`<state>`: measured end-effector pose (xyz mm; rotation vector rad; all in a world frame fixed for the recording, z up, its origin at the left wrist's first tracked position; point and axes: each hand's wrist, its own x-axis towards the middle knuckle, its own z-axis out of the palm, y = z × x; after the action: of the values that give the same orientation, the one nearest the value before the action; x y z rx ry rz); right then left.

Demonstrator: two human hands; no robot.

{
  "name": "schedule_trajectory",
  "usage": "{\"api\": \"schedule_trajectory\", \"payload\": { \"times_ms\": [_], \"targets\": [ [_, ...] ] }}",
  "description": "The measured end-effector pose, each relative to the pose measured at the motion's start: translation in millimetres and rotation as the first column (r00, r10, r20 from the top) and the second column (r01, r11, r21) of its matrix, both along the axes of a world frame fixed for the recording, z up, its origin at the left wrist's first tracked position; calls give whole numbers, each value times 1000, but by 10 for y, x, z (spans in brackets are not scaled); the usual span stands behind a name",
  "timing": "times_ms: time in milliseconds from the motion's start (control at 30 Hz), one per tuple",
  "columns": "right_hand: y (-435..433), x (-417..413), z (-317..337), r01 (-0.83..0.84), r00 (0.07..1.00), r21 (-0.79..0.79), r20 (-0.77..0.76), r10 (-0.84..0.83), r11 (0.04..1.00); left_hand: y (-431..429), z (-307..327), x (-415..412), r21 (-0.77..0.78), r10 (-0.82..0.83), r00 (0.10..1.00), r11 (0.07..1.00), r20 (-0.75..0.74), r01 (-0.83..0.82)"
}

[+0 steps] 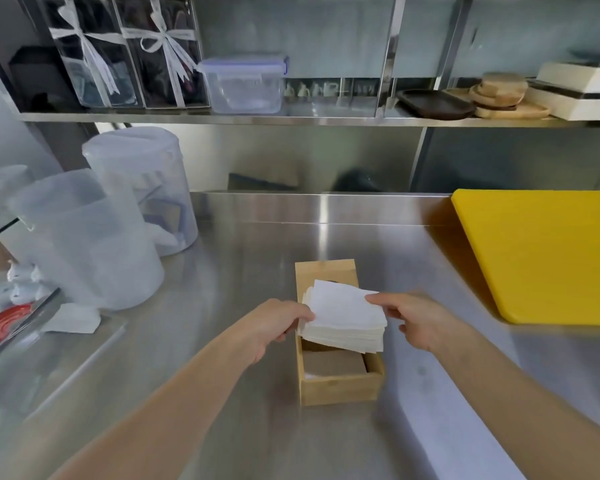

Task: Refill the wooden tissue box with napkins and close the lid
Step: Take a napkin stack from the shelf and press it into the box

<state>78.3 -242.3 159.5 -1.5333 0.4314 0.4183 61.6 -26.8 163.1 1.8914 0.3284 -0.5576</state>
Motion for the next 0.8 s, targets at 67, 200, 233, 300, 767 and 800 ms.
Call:
{"api": "schedule_trajectory", "payload": {
  "times_ms": [67, 200, 233, 300, 767, 800],
  "targets": [
    [4, -26, -61, -14, 1000, -23, -4, 14, 1000, -31, -70, -38, 35, 5, 1000, 999, -10, -5],
    [20, -40, -176, -10, 1000, -90, 6, 11, 996, -93, -208, -88, 61, 42, 999, 997, -24, -40],
    [27, -44, -195, -14, 1000, -106, 11, 15, 994, -115, -224, -102, 66, 40, 999, 997, -30, -38],
    [33, -47, -229, -23, 1000, -127, 13, 25, 992, -151, -280, -113, 67, 44, 998, 997, -36, -41],
    [172, -99, -329, -47, 996, -256, 66, 66, 966, -311, -400, -268, 560, -130, 977, 828, 170, 12],
    [185, -112, -331, -46, 995, -275, 70, 68, 960, -334, -419, -281, 563, -132, 972, 827, 194, 0]
  ]
}}
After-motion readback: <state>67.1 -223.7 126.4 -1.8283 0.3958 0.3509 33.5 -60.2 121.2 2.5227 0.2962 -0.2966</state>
